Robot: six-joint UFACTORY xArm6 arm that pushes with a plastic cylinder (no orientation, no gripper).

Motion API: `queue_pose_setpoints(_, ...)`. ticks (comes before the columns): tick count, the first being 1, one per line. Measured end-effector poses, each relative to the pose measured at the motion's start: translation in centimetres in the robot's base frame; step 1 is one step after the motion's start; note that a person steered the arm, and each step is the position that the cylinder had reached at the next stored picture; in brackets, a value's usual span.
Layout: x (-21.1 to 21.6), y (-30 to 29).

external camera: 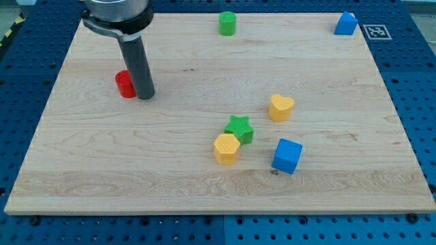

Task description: Slide the yellow heart towards center right

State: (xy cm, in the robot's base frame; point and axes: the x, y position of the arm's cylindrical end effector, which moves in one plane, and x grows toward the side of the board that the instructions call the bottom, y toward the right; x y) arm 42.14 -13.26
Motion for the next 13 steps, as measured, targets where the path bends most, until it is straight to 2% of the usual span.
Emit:
queue_pose_setpoints(2, 0.9, 0.1)
queue_pose_setpoints(4, 4.1, 1.1)
queue_pose_setpoints(7, 4.7, 2.7)
queue_pose_setpoints(9, 4.2, 15.7)
queue_pose_setpoints(12, 4.2, 25.9)
queue_pose_setpoints(13, 4.7, 26.3)
